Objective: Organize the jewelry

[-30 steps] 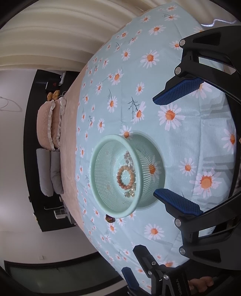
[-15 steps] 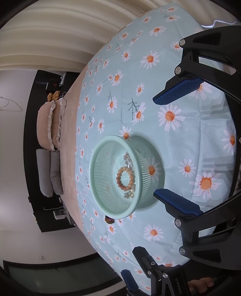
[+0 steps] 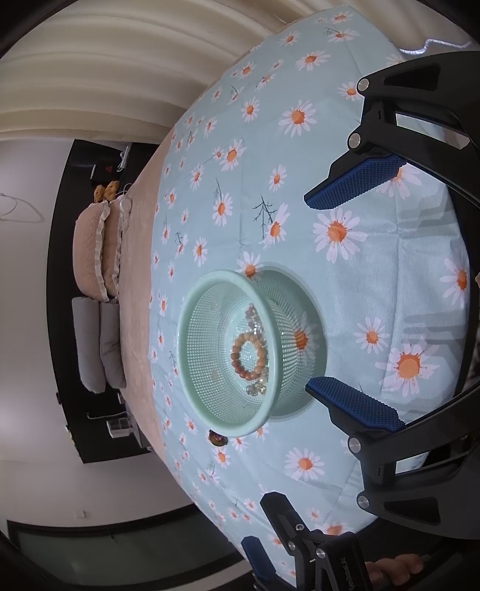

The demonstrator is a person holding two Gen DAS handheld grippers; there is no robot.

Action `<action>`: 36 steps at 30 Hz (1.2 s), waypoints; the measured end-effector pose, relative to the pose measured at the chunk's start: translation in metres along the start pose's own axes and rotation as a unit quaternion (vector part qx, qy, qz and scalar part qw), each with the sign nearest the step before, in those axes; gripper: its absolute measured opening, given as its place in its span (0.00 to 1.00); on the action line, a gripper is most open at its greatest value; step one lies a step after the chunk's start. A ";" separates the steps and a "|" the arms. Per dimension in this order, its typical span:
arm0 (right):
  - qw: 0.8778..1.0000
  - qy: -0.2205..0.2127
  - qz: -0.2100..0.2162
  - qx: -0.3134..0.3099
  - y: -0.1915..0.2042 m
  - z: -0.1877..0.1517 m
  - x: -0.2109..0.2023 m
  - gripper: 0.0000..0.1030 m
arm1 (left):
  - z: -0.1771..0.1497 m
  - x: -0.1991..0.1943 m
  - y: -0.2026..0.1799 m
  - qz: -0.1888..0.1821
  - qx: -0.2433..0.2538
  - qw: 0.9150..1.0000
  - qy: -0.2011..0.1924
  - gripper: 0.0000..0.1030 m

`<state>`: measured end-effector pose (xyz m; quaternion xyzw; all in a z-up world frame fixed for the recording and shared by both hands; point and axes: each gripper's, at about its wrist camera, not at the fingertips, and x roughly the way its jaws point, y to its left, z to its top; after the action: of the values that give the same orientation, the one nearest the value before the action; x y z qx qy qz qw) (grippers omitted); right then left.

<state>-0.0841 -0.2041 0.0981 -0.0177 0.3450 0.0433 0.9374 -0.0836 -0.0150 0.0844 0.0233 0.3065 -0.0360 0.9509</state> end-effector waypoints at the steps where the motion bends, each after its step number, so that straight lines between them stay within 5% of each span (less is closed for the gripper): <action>1: 1.000 0.000 0.000 0.000 0.000 0.000 0.000 0.85 | 0.000 0.000 0.000 0.001 0.000 1.000 0.000 0.95; 36: 1.000 0.008 0.005 -0.002 -0.002 -0.001 0.002 0.86 | -0.002 -0.002 -0.001 0.004 0.006 1.000 -0.004 0.95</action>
<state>-0.0827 -0.2058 0.0963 -0.0178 0.3528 0.0482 0.9343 -0.0861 -0.0162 0.0841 0.0304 0.3021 -0.0344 0.9522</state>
